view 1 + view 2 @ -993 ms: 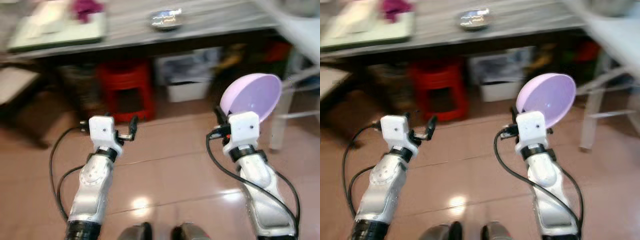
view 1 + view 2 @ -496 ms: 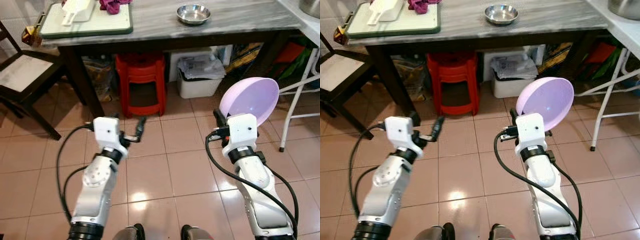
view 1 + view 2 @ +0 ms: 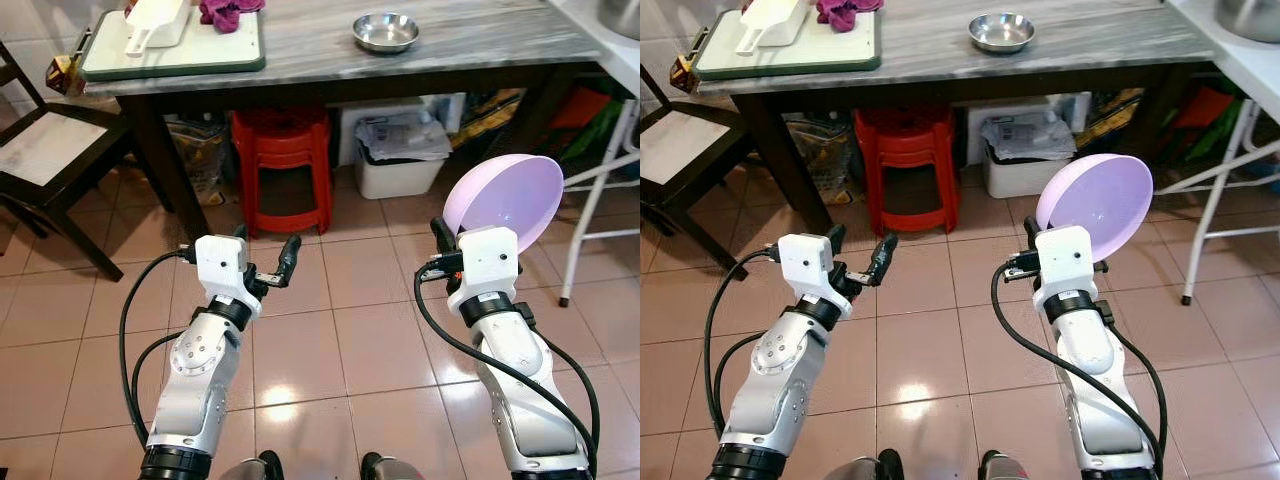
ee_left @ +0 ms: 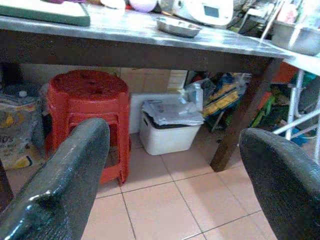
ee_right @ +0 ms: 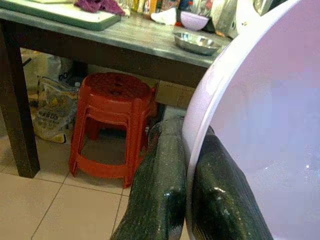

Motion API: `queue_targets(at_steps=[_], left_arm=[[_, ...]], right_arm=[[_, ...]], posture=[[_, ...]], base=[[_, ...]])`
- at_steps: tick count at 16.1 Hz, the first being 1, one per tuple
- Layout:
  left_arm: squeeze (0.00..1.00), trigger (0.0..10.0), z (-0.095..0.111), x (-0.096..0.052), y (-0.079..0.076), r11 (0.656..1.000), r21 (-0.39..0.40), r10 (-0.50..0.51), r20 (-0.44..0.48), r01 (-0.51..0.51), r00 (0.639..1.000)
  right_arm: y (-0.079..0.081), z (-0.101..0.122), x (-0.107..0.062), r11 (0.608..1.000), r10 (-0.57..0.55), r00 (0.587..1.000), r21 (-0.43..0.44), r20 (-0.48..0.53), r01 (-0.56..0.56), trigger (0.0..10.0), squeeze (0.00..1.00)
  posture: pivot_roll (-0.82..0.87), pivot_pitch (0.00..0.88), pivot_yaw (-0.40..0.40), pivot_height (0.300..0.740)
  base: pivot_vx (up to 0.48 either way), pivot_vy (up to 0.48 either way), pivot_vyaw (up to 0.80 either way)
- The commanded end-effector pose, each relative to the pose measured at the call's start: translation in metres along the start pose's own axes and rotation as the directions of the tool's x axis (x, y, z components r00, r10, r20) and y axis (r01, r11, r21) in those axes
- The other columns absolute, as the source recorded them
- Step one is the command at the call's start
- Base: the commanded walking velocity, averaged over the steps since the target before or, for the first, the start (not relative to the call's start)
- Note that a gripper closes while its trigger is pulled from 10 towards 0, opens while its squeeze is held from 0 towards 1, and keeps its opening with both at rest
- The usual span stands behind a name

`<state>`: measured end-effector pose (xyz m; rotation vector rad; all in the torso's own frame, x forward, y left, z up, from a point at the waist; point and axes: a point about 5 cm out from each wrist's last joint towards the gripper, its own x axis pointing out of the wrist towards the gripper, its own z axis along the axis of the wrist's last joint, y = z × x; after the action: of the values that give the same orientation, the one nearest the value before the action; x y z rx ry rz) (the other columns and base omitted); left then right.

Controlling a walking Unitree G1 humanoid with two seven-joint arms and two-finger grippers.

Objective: Setting the table

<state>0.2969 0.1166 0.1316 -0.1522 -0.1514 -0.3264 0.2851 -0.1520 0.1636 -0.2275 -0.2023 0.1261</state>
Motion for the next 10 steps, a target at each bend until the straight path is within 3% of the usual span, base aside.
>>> queue_targets(at_steps=[1, 10], left_arm=[[0.00, 10.0, -0.0002, -0.0027, -0.0002, 1.000, -0.006, -0.010, -0.006, 0.010, 1.000], [0.00, 10.0, -0.0001, -0.0007, -0.0026, 1.000, -0.011, -0.024, -0.010, 0.024, 1.000]], right_arm=[[-0.0012, 0.0022, -0.0004, 1.000, -0.004, 1.000, -0.009, 0.015, 0.005, 10.0, 0.00], [-0.0018, 0.0024, 0.0010, 1.000, -0.006, 1.000, -0.019, 0.018, 0.007, 10.0, 0.00]], posture=[[-0.18, 0.202, 0.002, 0.740], [-0.19, 0.202, 0.007, 0.740]], base=[[0.270, 0.000, 0.00], [0.280, 0.000, 0.00]])
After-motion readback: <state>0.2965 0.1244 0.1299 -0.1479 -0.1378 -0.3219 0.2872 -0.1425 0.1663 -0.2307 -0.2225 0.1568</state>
